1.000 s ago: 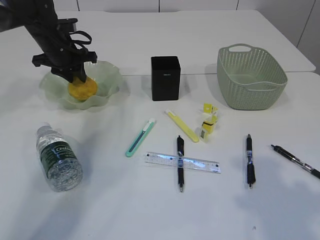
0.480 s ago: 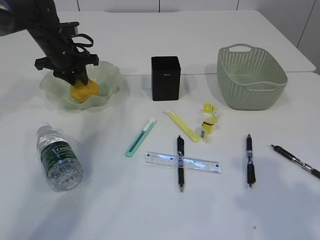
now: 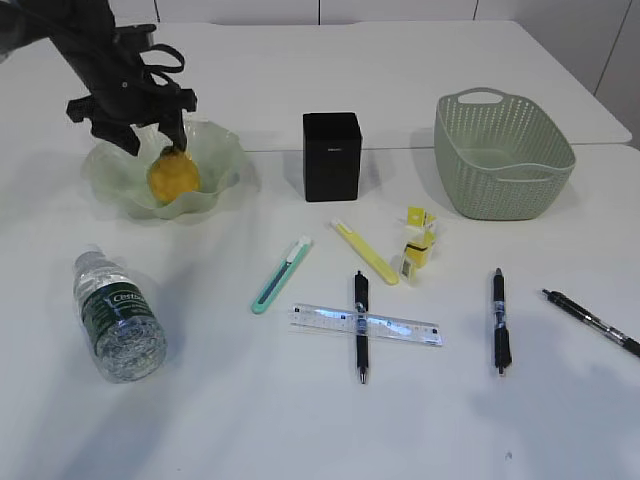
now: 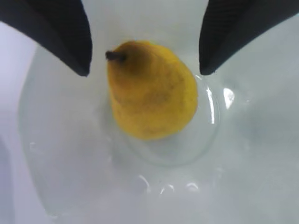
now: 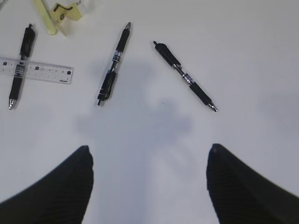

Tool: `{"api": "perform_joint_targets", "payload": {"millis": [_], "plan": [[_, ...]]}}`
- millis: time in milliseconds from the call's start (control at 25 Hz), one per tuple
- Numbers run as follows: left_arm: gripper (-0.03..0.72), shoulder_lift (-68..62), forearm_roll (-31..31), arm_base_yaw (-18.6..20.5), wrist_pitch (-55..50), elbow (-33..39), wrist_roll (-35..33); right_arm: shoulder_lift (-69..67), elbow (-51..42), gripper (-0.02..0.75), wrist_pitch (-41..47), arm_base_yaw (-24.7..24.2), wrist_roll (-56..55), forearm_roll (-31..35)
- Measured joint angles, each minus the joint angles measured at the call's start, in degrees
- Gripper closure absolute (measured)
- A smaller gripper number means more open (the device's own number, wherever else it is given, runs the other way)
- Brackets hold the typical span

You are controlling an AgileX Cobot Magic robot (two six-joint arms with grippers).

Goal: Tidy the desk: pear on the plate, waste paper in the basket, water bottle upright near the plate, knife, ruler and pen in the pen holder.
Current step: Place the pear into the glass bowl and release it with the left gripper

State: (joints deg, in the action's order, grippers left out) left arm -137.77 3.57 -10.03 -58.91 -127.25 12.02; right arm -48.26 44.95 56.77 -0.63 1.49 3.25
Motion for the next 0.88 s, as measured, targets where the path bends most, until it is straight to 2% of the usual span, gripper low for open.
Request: {"api": "perform_joint_targets", "payload": {"millis": [400, 760, 880], "plan": [[0.162, 1.4, -0.4, 0.0, -9.1, -10.5, 0.0, 0.0, 0.0, 0.181, 0.0, 0.0, 0.0, 0.0], [0.162, 7.0, -1.8, 0.0, -12.5, -10.8, -1.7, 0.0, 0.0, 0.181, 0.0, 0.0, 0.0, 0.0], [0.162, 11.1, -1.9, 0.0, -12.5, -8.6, -2.2, 0.0, 0.0, 0.181, 0.0, 0.1, 0.0, 0.0]]}}
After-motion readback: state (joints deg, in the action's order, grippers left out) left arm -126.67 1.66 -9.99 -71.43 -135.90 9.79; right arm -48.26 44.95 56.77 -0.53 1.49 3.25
